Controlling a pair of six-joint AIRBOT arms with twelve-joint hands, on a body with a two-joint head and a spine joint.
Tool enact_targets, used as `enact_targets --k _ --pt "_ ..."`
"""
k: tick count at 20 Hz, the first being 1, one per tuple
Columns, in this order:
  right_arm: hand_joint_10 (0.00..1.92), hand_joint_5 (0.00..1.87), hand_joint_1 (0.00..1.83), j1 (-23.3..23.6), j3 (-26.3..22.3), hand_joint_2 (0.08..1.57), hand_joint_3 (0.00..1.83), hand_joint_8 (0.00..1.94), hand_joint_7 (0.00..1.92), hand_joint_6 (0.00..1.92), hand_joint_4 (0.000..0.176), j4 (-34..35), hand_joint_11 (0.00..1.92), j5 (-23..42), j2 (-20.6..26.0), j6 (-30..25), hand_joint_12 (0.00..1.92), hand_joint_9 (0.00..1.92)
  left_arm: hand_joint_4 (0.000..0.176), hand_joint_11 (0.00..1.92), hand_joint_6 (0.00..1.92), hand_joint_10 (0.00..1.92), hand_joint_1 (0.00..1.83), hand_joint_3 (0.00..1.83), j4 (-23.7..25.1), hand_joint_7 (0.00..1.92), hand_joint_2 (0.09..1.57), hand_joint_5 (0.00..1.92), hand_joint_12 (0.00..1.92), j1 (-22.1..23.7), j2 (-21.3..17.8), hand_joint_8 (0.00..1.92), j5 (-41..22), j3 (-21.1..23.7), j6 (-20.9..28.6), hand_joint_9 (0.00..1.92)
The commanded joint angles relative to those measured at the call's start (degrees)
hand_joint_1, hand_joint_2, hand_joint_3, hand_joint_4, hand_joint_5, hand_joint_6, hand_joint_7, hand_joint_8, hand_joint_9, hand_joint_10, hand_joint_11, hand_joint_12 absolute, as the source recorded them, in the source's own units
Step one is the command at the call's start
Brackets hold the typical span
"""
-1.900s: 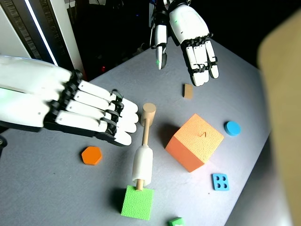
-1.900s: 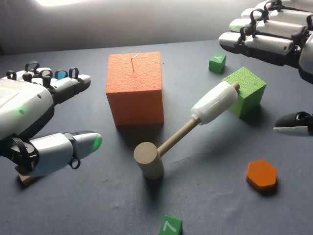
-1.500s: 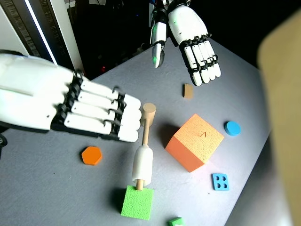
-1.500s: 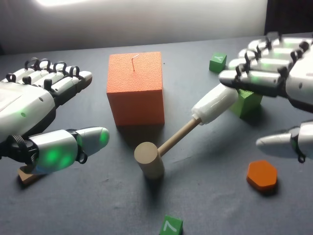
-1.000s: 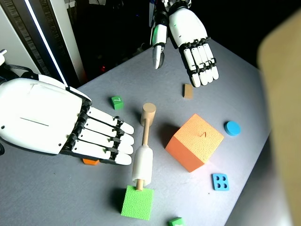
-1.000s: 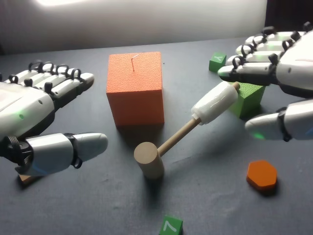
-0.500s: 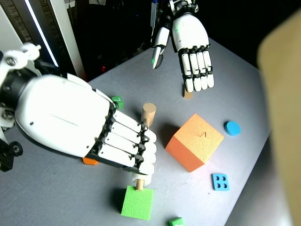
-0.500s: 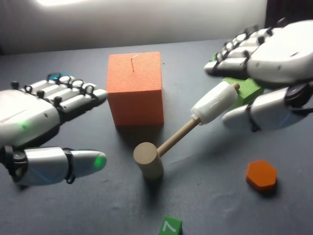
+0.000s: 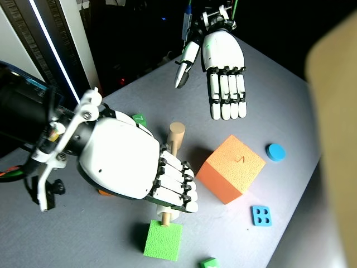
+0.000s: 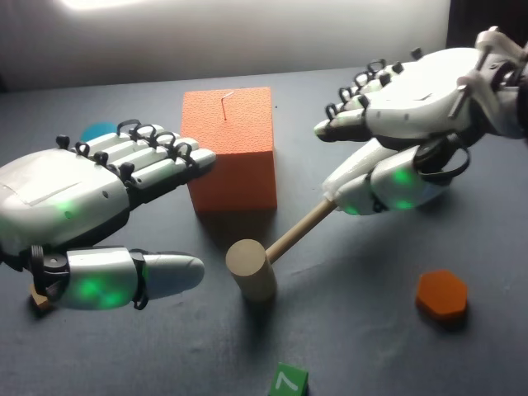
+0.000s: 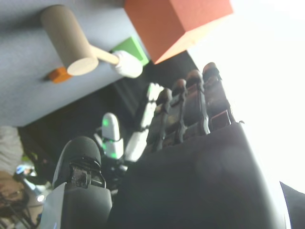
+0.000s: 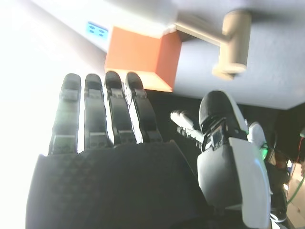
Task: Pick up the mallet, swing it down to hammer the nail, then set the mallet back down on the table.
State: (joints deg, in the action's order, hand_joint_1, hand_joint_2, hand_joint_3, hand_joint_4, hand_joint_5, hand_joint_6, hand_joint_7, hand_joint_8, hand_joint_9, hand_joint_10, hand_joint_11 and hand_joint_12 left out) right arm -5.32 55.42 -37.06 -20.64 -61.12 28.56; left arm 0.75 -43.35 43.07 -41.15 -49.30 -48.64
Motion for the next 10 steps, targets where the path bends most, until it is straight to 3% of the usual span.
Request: enact_targets --k 1,5,8,10 --pt "0.01 0.13 0.00 0.38 0.68 1.23 0.00 0.01 0.10 0.01 0.000 -1.23 0.04 5.20 -0.33 0.26 0.02 0.06 0.000 0.00 0.00 0.00 0.00 0.00 -0.70 0.00 1.25 0.00 0.00 0.17 -0.10 0.00 -6.69 -0.43 0.29 0.00" --pt "0.00 0.13 0.00 -0.32 3.22 1.23 0.00 0.01 0.09 0.01 0.000 -0.84 0.01 4.87 -2.84 -0.36 0.00 0.04 0.000 0.00 0.00 0.00 0.00 0.00 1.55 0.00 1.25 0.00 0.00 -0.17 0.33 0.00 -6.69 -1.57 1.88 0.00" --pt "0.01 0.14 0.00 -0.91 6.08 1.22 0.00 0.01 0.10 0.01 0.000 5.92 0.02 3.80 -4.81 2.54 0.01 0.05 0.000 0.00 0.00 0.00 0.00 0.00 2.39 0.00 1.24 0.00 0.00 -0.20 1.08 0.00 -6.70 -2.50 2.95 0.00" --pt "0.01 0.16 0.00 -1.38 6.93 1.22 0.00 0.01 0.12 0.01 0.000 5.92 0.03 3.81 -5.55 2.68 0.02 0.07 0.000 0.00 0.00 0.00 0.00 0.00 2.40 0.00 1.25 0.00 0.00 -0.17 1.41 0.00 -6.83 -2.96 2.96 0.00"
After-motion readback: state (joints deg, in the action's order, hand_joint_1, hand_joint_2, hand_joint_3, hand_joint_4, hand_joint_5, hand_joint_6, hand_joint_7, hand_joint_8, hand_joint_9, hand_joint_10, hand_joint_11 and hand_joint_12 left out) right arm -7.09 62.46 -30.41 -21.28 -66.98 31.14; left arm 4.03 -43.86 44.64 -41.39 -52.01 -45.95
